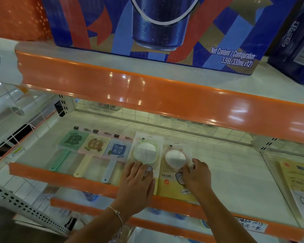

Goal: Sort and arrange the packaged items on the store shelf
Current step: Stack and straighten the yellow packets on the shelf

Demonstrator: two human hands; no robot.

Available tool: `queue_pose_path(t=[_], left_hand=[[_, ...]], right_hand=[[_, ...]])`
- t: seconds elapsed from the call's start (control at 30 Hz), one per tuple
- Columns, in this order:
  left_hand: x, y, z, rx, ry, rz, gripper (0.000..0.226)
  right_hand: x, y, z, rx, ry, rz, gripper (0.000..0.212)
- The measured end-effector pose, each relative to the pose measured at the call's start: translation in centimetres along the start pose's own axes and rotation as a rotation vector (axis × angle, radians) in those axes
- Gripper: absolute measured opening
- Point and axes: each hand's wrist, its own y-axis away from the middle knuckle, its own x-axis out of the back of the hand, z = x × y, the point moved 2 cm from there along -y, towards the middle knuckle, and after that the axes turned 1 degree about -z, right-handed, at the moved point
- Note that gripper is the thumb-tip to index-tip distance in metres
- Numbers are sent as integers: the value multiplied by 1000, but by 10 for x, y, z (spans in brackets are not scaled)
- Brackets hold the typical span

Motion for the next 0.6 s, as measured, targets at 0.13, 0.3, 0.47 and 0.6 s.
queue_pose_path(t=[0.13,0.3,0.47,0.6], left_hand=[[1,-1,1,-14,18,-10,26],[3,-3,2,-12,19,-21,29],[2,-5,1,-12,26,-26,28],[2,-8,1,-12,37,-16,26]], right_hand=[[-2,3,-1,20,94,28,35],[-1,5,-2,49,157,37,22],[3,11,-1,61,171,18,27],[10,17,-1,64,138,4,42]])
